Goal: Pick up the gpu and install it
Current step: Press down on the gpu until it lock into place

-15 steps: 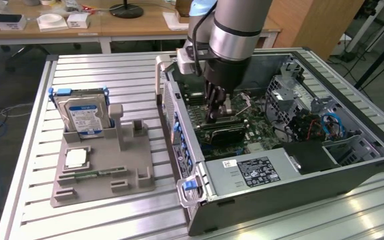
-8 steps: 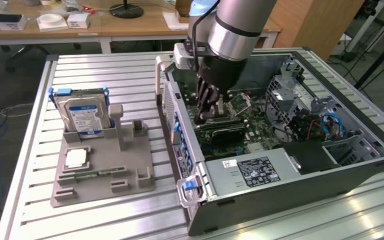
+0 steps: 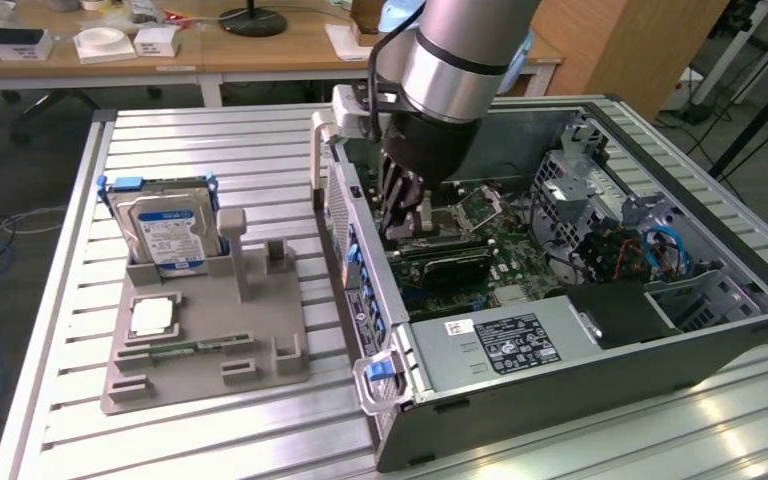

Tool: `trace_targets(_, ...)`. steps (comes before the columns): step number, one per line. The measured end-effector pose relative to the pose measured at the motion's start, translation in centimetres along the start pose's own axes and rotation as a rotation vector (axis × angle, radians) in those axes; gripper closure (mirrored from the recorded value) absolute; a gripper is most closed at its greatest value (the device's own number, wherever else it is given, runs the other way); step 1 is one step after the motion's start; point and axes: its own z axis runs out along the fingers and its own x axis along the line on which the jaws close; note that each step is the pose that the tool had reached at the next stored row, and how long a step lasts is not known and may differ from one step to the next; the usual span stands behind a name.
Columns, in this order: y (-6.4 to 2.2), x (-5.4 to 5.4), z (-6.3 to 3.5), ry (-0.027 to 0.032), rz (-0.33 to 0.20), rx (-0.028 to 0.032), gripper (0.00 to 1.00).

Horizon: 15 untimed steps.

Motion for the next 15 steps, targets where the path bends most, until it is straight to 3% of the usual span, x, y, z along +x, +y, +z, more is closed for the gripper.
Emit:
trace_targets(11, 0.18, 0.34, 0.21, -0.0003, 0.018, 0.0001, 0.89)
trace_targets(15, 0.23, 0.37, 0.66, 0.0009, 0.019, 0.0054, 0.89)
